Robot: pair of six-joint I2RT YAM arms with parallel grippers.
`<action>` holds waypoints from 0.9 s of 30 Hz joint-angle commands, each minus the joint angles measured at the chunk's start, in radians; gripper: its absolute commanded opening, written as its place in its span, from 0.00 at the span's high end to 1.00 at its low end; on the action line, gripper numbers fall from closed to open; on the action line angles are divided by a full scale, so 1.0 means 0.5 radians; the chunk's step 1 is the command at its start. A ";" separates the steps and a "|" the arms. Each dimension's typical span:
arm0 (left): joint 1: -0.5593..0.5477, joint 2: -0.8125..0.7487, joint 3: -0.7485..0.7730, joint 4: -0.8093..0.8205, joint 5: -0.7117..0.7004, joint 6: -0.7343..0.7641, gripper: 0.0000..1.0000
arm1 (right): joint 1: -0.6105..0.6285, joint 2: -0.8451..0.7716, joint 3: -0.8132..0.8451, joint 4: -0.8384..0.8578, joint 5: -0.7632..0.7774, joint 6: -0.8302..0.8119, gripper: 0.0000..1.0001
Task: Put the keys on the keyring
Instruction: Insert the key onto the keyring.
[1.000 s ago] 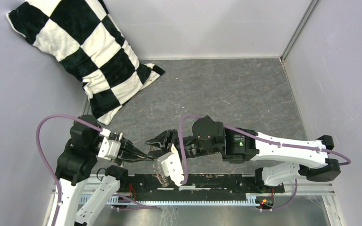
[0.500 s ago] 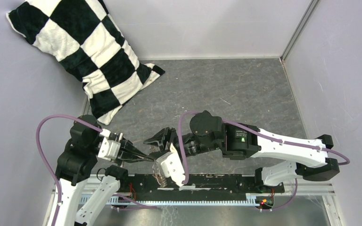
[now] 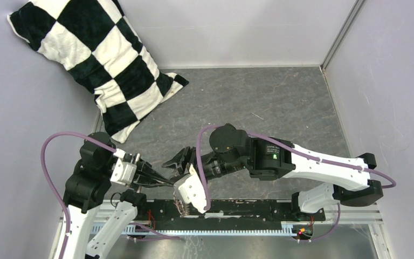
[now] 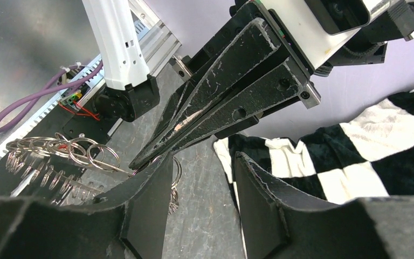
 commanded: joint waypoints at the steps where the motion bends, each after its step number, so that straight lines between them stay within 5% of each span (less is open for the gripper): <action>1: 0.001 -0.018 0.060 0.047 0.089 0.049 0.98 | -0.005 0.032 0.069 -0.011 -0.057 -0.026 0.47; 27: 0.016 -0.020 0.037 0.032 0.084 0.334 0.98 | -0.087 0.151 0.179 -0.034 -0.137 0.042 0.47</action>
